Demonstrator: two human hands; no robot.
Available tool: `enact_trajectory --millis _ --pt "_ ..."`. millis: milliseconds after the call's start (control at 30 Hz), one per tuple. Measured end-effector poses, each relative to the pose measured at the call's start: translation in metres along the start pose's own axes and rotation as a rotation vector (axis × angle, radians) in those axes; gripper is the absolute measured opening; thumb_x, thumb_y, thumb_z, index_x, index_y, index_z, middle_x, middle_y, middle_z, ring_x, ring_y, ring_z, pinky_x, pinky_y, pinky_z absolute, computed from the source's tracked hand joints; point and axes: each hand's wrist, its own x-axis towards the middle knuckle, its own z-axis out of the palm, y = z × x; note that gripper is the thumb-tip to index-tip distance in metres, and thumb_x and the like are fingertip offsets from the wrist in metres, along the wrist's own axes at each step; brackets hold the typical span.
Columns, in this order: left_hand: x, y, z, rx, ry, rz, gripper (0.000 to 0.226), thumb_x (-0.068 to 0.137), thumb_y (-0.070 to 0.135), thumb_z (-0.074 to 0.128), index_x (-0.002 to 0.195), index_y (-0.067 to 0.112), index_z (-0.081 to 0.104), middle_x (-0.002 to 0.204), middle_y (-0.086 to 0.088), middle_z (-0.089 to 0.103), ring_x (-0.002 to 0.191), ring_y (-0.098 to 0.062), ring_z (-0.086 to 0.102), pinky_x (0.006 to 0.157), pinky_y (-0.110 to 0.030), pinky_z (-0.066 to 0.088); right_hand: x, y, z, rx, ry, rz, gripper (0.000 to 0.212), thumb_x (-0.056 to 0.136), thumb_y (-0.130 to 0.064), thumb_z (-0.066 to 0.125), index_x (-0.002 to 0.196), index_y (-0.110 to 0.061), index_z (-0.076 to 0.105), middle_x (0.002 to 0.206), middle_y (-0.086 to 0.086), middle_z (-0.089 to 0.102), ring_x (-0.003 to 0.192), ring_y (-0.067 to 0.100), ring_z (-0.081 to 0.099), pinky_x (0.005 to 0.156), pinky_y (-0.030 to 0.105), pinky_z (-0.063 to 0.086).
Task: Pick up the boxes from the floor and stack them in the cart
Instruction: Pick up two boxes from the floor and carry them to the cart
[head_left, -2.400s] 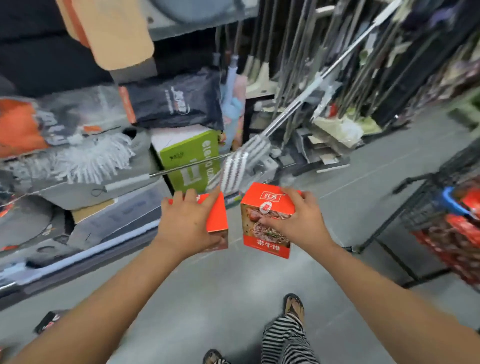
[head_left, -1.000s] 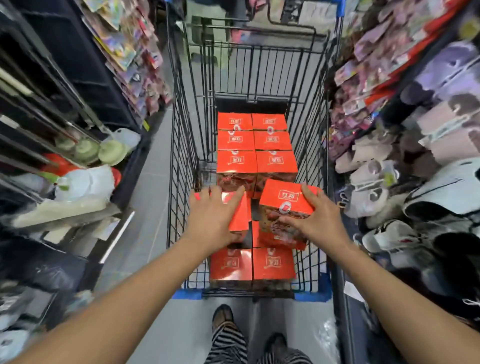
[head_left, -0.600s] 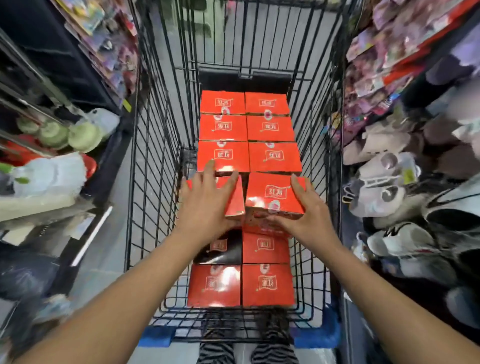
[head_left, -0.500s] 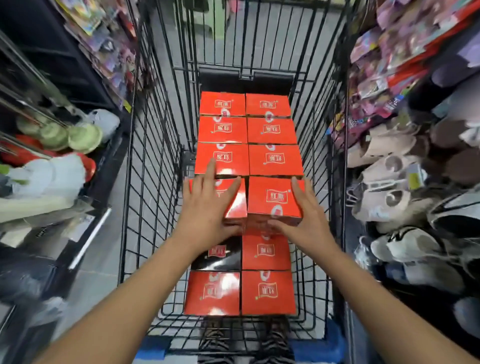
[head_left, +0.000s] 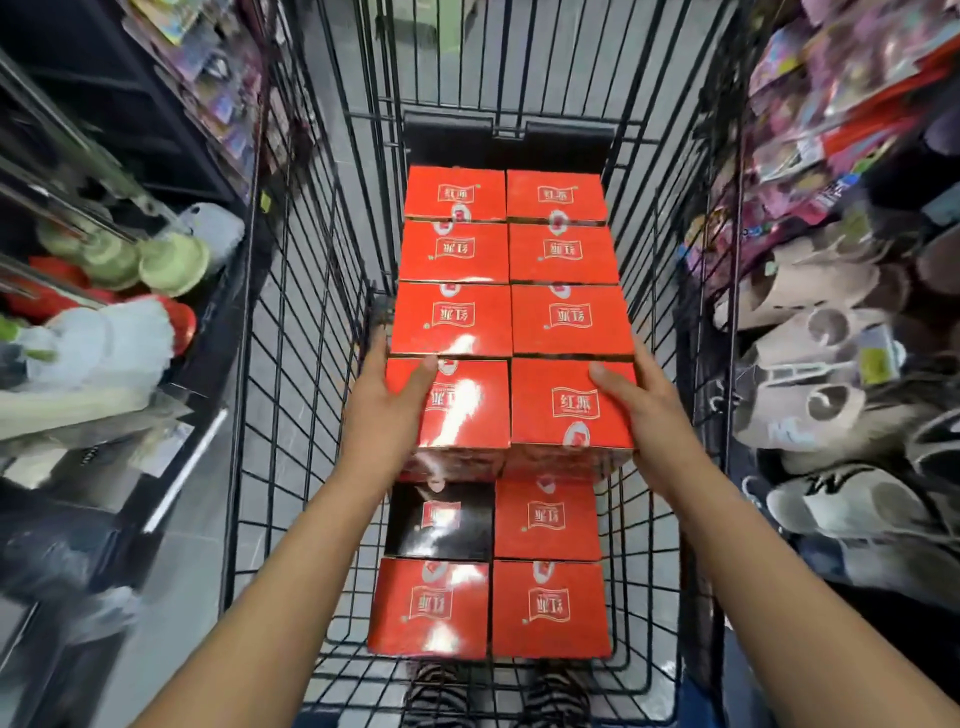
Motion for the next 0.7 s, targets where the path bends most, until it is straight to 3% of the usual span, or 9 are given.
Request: enact_trajectory --millis 200,400,567,700 --pt "0.002 -0.002 -0.001 0.018 -0.012 0.021 0.047 0.086 0.052 0.058 0.130 0.037 0.050 0.111 0.011 0.069 0.101 -0.015 0.066 0.091 -0.046 0.052 0.010 -0.008 0.006 -0.086 0.139 -0.033 0.049 0.084 -0.014 0.072 0.126 -0.012 0.048 0.116 0.005 0.063 0.080 0.007 0.070 0.061 0.021 0.054" --pt "0.001 0.001 0.001 -0.020 0.060 0.010 0.038 0.091 0.037 0.062 0.127 0.027 0.057 0.106 0.010 0.070 0.097 -0.011 0.067 0.091 -0.044 0.053 0.009 -0.005 0.006 -0.076 0.160 -0.025 0.047 0.084 -0.017 0.072 0.124 -0.011 0.049 0.112 0.005 0.065 0.082 0.013 0.071 0.061 0.023 0.055" --pt "0.003 -0.001 0.001 0.020 0.091 -0.023 0.069 0.072 0.067 0.059 0.130 0.030 0.054 0.115 0.007 0.068 0.106 -0.017 0.064 0.095 -0.045 0.051 0.008 -0.004 0.007 -0.120 0.167 -0.036 0.047 0.085 -0.020 0.071 0.125 -0.013 0.049 0.112 0.004 0.064 0.082 0.011 0.071 0.060 0.021 0.054" --pt "-0.007 0.014 -0.001 0.095 0.046 -0.052 0.056 0.089 0.051 0.056 0.138 0.026 0.046 0.120 0.005 0.064 0.107 -0.016 0.062 0.095 -0.038 0.050 0.002 -0.013 0.009 -0.298 0.160 -0.043 0.052 0.087 -0.030 0.069 0.131 -0.017 0.045 0.115 -0.002 0.061 0.091 0.012 0.067 0.071 0.028 0.056"
